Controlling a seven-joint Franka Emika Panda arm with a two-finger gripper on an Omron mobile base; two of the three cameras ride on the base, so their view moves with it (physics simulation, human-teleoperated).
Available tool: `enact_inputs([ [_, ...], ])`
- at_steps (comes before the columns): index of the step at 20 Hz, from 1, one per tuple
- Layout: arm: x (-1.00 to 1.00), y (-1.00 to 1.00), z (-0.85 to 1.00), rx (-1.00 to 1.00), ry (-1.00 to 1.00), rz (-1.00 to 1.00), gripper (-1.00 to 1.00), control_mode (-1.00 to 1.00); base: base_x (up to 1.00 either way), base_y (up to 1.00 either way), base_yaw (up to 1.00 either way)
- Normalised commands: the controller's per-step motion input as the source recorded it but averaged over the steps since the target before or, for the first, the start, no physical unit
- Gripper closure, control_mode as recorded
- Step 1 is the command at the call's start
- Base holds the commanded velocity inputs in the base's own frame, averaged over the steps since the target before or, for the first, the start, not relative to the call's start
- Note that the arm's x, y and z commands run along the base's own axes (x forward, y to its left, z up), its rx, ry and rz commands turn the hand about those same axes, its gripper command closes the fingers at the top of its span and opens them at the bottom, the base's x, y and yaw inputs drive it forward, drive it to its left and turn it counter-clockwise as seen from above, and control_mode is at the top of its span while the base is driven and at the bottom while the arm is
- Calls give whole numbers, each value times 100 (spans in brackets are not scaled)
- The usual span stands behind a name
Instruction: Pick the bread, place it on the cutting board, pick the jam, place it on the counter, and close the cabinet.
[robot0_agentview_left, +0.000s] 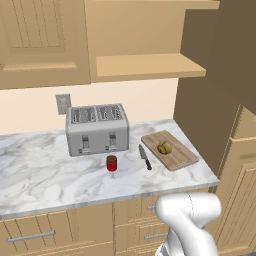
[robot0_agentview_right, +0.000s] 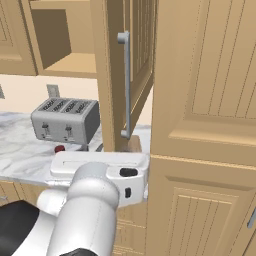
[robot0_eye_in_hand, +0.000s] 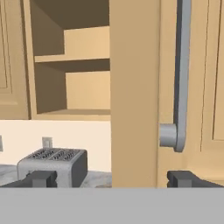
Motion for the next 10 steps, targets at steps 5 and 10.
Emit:
enact_inputs([
  [5, 0, 20, 0, -5, 0, 6, -100, -100, 0, 0, 0],
  [10, 0, 18, 0, -3, 0, 6, -100, -100, 0, 0, 0],
])
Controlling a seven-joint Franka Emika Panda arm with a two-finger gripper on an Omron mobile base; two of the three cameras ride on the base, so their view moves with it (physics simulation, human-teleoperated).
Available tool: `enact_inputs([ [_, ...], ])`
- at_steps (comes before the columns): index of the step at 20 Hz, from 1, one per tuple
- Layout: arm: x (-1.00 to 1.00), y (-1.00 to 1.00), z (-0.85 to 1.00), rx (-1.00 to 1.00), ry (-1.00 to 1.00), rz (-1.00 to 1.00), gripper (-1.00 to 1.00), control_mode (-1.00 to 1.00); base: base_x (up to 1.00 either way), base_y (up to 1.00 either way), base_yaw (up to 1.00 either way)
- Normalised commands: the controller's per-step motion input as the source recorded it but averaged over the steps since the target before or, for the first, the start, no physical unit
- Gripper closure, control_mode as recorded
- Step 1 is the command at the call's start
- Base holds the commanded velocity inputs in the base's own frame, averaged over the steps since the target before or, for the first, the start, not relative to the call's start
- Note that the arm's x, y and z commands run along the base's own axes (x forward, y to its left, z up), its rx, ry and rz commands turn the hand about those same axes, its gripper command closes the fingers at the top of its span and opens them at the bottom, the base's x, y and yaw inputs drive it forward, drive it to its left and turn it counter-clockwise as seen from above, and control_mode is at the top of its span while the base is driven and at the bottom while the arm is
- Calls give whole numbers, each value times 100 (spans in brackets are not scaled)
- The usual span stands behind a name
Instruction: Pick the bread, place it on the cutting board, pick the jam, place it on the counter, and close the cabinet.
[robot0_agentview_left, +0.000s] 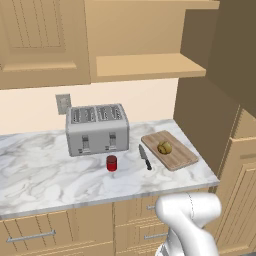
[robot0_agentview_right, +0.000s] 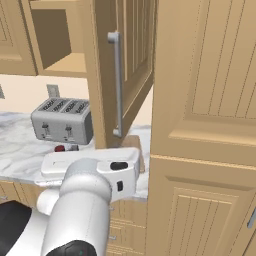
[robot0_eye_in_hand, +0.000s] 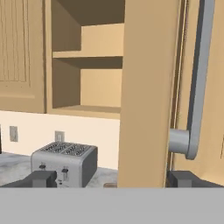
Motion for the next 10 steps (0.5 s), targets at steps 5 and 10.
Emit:
enact_inputs([
  [5, -1, 24, 0, -2, 0, 7, -100, -100, 0, 0, 0],
  [10, -1, 29, 0, -1, 0, 7, -100, -100, 0, 0, 0],
])
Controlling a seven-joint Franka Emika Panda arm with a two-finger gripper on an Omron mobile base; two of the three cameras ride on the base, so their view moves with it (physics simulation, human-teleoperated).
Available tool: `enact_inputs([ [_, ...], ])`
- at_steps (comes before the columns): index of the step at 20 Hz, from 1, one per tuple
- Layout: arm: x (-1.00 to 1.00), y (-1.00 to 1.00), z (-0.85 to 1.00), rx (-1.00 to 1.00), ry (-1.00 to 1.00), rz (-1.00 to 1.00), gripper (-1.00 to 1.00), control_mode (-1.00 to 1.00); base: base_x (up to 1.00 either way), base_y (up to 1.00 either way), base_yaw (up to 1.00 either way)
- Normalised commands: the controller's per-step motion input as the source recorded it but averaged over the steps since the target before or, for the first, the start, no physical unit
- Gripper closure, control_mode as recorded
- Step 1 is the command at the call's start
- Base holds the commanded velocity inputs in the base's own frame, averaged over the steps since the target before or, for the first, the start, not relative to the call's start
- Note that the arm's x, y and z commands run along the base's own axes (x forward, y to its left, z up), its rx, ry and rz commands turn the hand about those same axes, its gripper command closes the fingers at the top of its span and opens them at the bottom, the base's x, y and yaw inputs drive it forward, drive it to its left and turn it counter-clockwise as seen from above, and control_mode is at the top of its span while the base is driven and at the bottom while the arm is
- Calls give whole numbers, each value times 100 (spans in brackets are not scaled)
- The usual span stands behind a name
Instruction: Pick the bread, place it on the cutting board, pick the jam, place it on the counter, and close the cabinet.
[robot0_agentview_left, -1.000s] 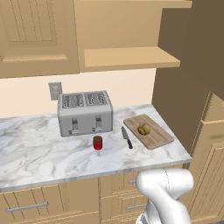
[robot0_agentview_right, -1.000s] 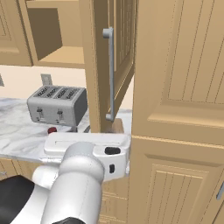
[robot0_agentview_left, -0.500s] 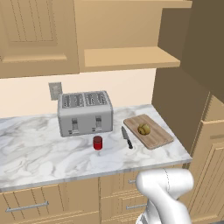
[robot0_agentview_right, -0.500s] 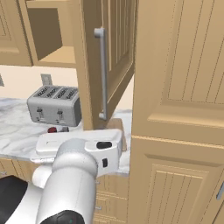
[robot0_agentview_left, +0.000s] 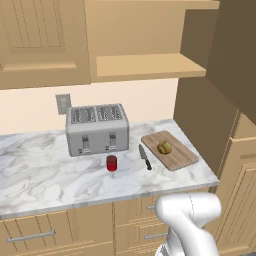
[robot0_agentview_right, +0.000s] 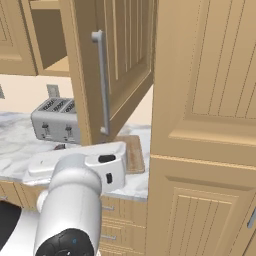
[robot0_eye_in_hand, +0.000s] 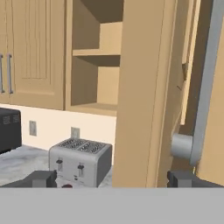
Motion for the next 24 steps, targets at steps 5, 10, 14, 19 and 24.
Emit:
enact_inputs([
  [5, -3, 30, 0, -2, 0, 7, -100, -100, 0, 0, 0],
  [10, 0, 31, 0, -2, 0, 6, -100, -100, 0, 0, 0],
  [14, 0, 35, 0, -4, 0, 7, -100, -100, 0, 0, 0],
  [19, 0, 36, -3, -3, 0, 8, -100, -100, 0, 0, 0],
  [24, 0, 35, -10, -1, 0, 8, -100, -100, 0, 0, 0],
])
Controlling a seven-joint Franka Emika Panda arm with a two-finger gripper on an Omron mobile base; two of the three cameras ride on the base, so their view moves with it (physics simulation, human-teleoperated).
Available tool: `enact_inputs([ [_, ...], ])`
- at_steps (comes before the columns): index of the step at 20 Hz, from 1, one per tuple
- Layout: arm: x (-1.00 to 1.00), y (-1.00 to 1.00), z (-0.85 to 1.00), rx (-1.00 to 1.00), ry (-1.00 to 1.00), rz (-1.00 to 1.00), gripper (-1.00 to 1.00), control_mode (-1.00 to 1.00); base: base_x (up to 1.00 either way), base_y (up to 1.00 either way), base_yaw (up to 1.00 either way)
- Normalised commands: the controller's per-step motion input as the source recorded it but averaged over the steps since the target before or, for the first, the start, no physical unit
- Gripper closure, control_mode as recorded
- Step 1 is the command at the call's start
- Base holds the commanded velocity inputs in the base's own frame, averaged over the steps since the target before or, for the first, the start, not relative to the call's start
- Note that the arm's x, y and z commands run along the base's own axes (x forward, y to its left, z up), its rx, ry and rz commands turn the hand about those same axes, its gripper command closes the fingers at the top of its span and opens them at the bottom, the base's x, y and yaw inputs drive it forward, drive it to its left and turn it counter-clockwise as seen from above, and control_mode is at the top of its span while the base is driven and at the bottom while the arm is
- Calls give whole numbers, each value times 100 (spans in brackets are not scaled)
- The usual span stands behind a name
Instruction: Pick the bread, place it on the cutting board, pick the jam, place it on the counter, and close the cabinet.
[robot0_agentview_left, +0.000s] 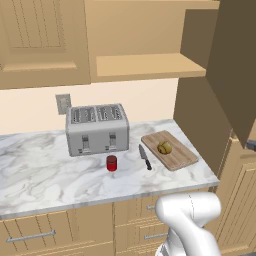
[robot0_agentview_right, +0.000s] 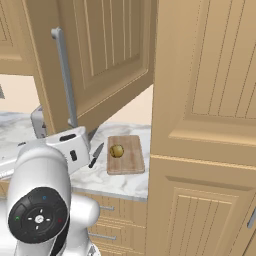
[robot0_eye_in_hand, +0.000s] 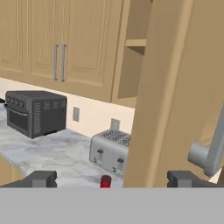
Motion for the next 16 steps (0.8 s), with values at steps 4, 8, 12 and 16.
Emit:
enact_inputs([
  [4, 0, 27, -11, 0, 0, 7, -100, -100, 0, 0, 0],
  [8, 2, 20, -9, 2, -2, 5, -100, -100, 0, 0, 0],
  [12, 0, 8, 0, 11, -11, 1, -100, -100, 0, 0, 0],
  [16, 10, 0, -3, 15, -14, 0, -100, -100, 0, 0, 0],
])
